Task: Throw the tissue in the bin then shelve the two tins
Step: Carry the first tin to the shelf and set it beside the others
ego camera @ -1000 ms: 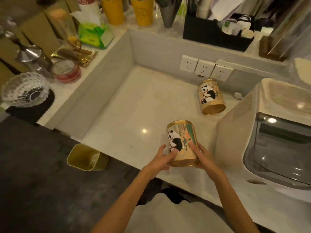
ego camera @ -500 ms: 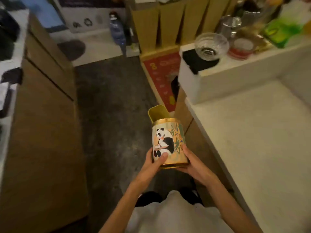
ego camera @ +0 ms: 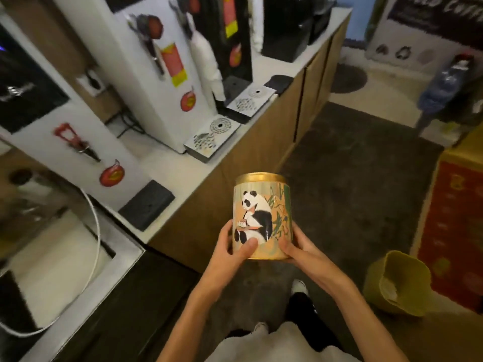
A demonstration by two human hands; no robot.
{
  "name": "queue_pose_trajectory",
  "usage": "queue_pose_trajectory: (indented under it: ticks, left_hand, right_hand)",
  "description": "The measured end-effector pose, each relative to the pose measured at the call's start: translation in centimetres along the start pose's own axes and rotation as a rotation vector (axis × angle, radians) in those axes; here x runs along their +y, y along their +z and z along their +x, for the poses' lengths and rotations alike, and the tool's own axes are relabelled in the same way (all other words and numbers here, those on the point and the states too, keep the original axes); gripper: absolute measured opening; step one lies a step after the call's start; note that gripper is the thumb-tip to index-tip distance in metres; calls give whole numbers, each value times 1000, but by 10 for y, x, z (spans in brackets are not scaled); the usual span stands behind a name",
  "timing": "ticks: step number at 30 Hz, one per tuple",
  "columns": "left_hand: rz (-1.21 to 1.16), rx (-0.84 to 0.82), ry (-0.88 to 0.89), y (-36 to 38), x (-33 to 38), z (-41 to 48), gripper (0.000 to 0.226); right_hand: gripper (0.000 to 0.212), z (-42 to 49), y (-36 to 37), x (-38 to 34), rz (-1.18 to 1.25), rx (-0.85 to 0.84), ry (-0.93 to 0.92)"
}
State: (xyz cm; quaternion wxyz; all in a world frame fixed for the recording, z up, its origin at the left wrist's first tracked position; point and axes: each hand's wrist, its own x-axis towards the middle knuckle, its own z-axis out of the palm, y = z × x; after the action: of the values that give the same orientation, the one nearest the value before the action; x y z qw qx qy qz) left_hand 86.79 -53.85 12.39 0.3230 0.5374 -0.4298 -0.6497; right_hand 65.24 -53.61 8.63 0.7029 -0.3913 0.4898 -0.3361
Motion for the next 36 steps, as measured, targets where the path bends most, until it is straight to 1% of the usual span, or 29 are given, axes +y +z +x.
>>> queue_pose_trajectory:
  ticks: [5, 8, 11, 15, 16, 19, 21, 24, 26, 30, 31, 33, 35, 36]
  left_hand:
    - [-22, 263, 143, -24, 49, 39, 85]
    - [-22, 403, 198, -33, 86, 56, 79]
    - [32, 541, 280, -39, 132, 69, 89]
    - [7, 618, 435, -46, 199, 72, 91]
    - [6, 643, 472, -50, 216, 71, 91]
    - [34, 695, 604, -68, 267, 67, 95]
    - [58, 737, 670, -84, 301, 62, 100]
    - [163, 768, 746, -112, 351, 56, 99]
    - [275, 805, 758, -136, 382, 49, 97]
    - [477, 879, 725, -196, 431, 39, 96]
    - [532, 907, 712, -213, 441, 38, 94]
    - [618, 959, 694, -248, 459, 39, 81]
    - [628, 966, 690, -289, 476, 44, 69]
    - [616, 965, 686, -310, 485, 47, 70]
  right_hand:
    - [60, 91, 0, -80, -94, -244, -69]
    - [64, 132, 4, -136, -149, -397, -114]
    - [66, 166, 12, -203, -274, -536, -213]
    - [62, 192, 29, -288, -333, -675, -344]
    - [67, 199, 36, -309, -347, -713, -389]
    - [91, 220, 62, -368, -357, -831, -496]
    - [100, 233, 85, -406, -362, -893, -557]
    - [103, 246, 122, -462, -399, -946, -681]
    - [101, 255, 148, -495, -440, -970, -766]
    - [80, 275, 200, -548, -537, -991, -894]
    - [81, 282, 214, -558, -558, -981, -923]
    - [92, 299, 245, -579, -591, -965, -964]
    - [101, 320, 280, -600, -645, -952, -982]
    - [103, 331, 297, -611, -678, -940, -974]
